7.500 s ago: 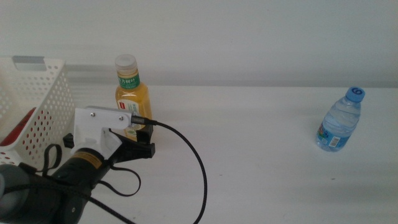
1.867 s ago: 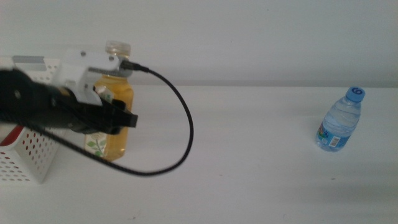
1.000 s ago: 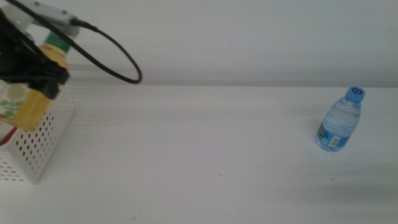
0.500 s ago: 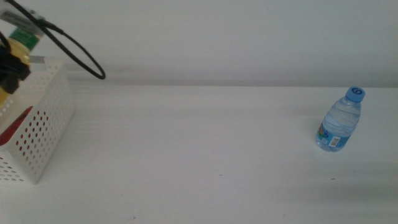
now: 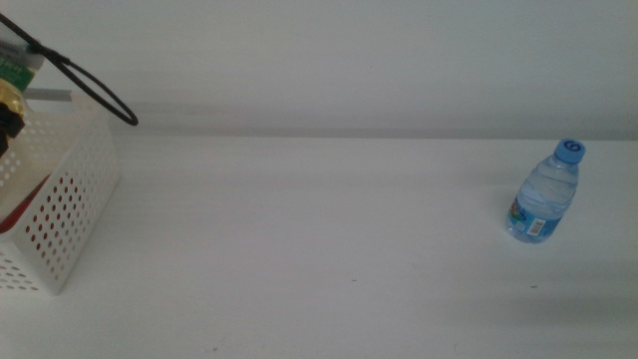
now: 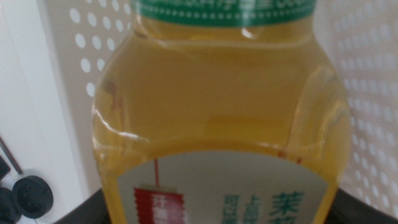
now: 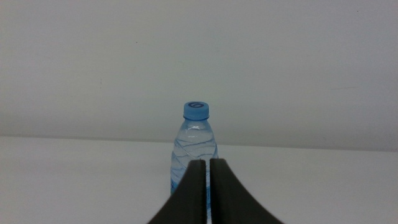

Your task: Use arms to grab the bottles and put them into the dustbin to the left of the table.

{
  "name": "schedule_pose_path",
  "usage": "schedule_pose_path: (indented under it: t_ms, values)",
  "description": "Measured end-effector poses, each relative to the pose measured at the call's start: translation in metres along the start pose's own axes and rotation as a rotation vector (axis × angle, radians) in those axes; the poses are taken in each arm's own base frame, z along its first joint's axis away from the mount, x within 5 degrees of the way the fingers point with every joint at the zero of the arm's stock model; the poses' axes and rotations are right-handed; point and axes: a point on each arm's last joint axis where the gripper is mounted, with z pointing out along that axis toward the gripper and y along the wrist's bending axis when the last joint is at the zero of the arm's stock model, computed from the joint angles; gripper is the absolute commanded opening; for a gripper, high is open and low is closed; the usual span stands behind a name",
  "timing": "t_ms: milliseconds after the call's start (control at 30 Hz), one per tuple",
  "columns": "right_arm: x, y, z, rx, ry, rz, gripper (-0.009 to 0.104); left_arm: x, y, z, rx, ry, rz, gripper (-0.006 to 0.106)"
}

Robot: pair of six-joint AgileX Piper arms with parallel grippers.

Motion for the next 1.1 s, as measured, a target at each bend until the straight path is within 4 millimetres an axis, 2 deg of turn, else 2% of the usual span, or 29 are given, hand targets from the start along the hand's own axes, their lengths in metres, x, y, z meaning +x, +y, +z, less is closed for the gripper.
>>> schedule_pose_path:
  t_ms: [367, 867, 1100]
  values:
    - [0.000, 0.000, 0.000, 0.000, 0.000, 0.000, -0.002, 0.004, 0.011, 0.010, 0.004, 0.008, -0.074, -0.001]
    - [0.000, 0.000, 0.000, 0.000, 0.000, 0.000, -0.002, 0.003, 0.010, 0.012, 0.016, -0.003, -0.105, -0.001]
    - [0.000, 0.000, 0.000, 0.000, 0.000, 0.000, -0.002, 0.009, 0.015, 0.017, 0.021, 0.016, -0.135, -0.001]
